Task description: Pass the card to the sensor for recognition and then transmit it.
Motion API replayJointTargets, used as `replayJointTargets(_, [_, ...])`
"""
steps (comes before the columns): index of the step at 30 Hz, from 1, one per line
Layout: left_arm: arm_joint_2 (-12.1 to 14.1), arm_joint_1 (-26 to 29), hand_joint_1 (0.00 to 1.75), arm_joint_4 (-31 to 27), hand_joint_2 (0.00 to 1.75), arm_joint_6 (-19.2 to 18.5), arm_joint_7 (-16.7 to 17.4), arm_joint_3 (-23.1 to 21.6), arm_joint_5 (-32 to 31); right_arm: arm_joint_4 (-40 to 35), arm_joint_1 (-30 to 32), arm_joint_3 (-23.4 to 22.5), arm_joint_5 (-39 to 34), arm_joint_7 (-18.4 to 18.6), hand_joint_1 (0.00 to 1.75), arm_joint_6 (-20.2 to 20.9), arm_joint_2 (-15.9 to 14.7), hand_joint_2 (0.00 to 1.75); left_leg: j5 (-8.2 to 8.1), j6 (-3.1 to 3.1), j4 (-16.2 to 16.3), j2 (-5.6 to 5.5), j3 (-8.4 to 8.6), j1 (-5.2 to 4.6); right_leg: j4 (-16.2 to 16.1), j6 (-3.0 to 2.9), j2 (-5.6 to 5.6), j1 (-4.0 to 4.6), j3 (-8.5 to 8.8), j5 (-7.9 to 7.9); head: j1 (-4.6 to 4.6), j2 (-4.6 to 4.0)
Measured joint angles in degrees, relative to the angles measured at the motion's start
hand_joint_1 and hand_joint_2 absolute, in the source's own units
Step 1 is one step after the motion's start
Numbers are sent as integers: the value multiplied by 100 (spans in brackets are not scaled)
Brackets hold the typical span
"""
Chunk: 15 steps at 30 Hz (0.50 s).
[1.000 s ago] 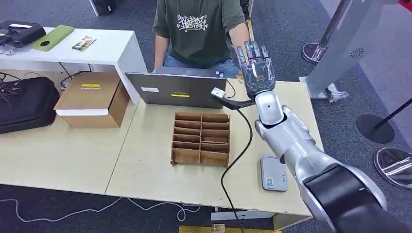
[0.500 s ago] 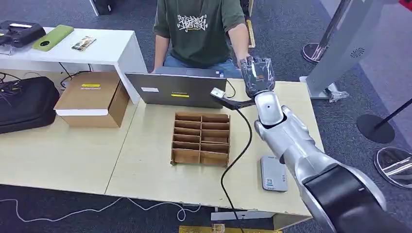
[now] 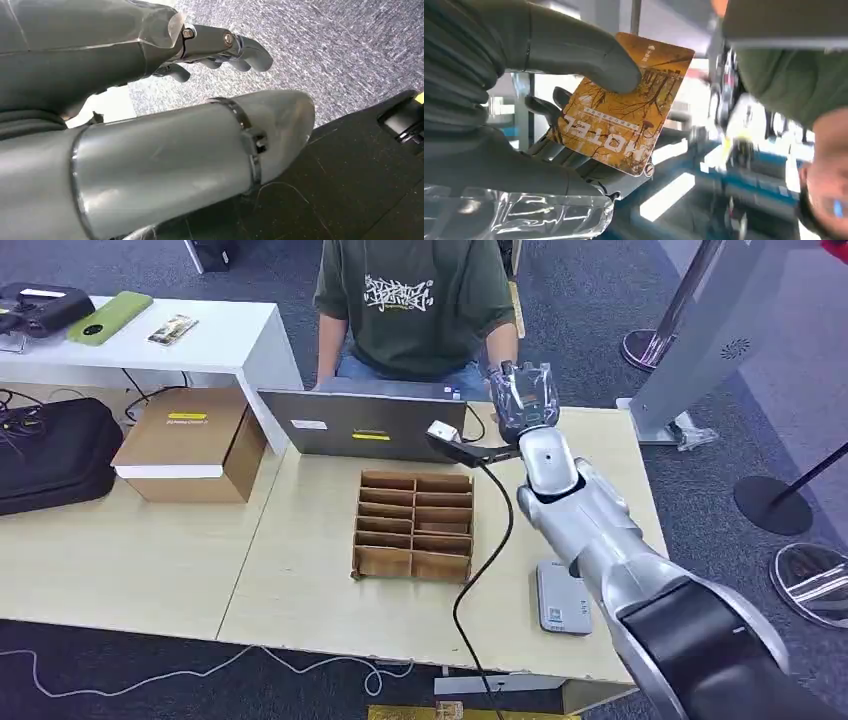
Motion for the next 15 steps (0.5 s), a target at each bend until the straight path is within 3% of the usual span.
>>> replayJointTargets(10, [37,0,0,0,0,61,120,0,164,-120,28,-1607,-2500,-768,175,1629,192,175,0,0,0,-1,0,0,-1,0,-1,0,-1,0,-2,0])
replayJointTargets(15, [46,7,0,0,0,203,120,0,208,-225,126,-2155,-2945,-902,175,1931,183,175,0,0,1,-1,1,0,-1,0,0,0,-1,0,0,0])
